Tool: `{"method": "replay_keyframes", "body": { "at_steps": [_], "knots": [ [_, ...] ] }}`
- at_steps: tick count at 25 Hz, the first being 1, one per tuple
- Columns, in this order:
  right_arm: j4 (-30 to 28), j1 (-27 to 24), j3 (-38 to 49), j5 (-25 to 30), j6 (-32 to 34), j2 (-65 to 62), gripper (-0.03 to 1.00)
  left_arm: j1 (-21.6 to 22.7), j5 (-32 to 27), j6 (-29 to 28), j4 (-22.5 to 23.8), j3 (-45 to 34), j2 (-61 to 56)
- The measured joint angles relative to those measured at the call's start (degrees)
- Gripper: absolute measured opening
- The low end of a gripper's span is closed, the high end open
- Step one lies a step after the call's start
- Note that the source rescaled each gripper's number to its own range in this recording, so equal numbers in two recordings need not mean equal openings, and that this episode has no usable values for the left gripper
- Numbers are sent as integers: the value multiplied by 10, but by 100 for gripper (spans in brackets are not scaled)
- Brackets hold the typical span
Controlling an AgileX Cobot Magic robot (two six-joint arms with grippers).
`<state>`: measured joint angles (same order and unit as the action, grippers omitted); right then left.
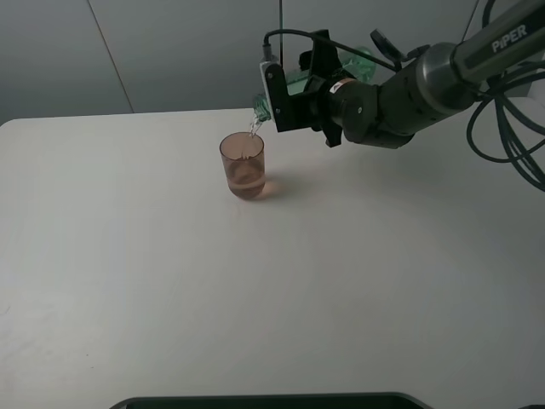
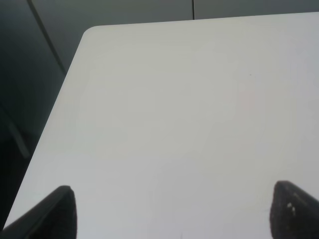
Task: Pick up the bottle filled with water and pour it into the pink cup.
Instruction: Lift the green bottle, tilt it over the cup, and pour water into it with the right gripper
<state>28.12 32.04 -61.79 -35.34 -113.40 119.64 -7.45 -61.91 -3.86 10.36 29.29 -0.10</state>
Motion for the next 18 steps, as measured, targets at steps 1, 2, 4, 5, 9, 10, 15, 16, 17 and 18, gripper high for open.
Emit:
{"method": "replay_keyframes", "body": {
  "at_steps": [1,2,4,5,9,10,15,16,17,18],
  "knots": [
    [0,0,0,-1,-2,0,0,0,0,0,0,0,0],
    [0,0,0,-2,-4,0,0,0,0,0,0,0,0],
    [0,0,0,-3,-8,0,0,0,0,0,0,0,0],
    [0,0,0,-3,-8,0,0,0,0,0,0,0,0],
    [0,0,0,-3,-14,0,0,0,0,0,0,0,0],
    [0,0,0,-5,-16,0,0,0,0,0,0,0,0],
    [0,0,-1,-18,-30,0,0,0,0,0,0,0,0],
    [0,0,-1,-20,-31,0,0,0,0,0,0,0,0],
    [0,0,-1,-20,-32,0,0,0,0,0,0,0,0],
    [0,0,-1,-21,-34,0,0,0,0,0,0,0,0]
  ]
}}
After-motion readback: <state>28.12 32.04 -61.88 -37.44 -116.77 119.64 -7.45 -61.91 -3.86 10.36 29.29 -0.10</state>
